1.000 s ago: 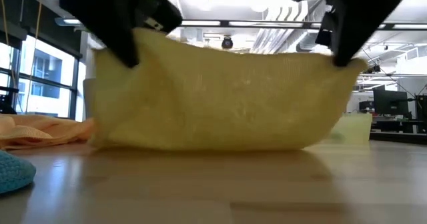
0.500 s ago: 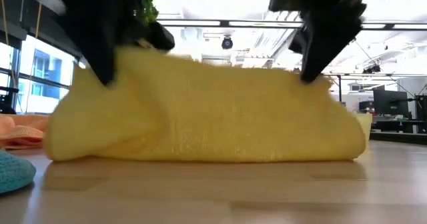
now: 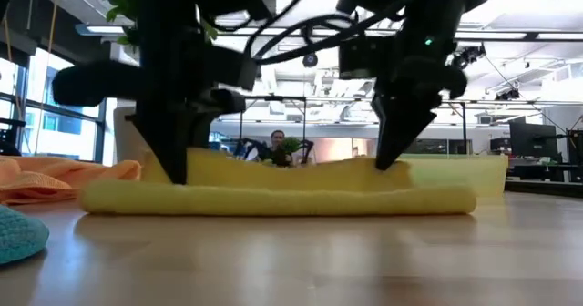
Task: Fold microfiber towels
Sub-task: Fold the yellow microfiber towel
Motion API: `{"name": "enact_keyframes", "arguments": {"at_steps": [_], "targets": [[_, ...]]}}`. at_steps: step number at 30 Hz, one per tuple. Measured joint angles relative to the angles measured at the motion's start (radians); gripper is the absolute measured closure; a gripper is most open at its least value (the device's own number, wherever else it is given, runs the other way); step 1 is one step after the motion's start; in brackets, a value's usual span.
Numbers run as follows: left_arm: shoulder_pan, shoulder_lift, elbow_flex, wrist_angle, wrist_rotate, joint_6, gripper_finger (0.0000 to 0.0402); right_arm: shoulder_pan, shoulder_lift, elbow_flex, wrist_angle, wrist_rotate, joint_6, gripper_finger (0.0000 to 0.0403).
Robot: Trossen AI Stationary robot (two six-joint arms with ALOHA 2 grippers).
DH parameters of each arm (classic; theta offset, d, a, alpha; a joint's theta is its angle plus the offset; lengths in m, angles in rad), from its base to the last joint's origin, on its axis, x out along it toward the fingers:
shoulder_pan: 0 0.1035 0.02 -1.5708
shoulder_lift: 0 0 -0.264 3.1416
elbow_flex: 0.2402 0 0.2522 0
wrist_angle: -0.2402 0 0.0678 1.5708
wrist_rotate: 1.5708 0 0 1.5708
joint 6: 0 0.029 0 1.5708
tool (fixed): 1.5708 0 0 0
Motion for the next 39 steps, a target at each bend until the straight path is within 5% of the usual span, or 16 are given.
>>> {"name": "enact_keyframes", "arguments": {"at_steps": [12, 32, 39], "targets": [[0.021, 0.014, 0.003, -0.064, -0.112, -0.009, 0.0401, -0.048, 0.048, 0.0, 0.032, 0.015, -0.061, 0.0401], [0.016, 0.013, 0.005, -0.114, -0.295, -0.077, 0.04, -0.05, 0.048, 0.0, 0.032, 0.219, -0.112, 0.04], [0.021, 0.013, 0.005, -0.116, -0.304, -0.145, 0.0391, -0.053, 0.048, 0.0, 0.033, 0.211, -0.106, 0.033]]}}
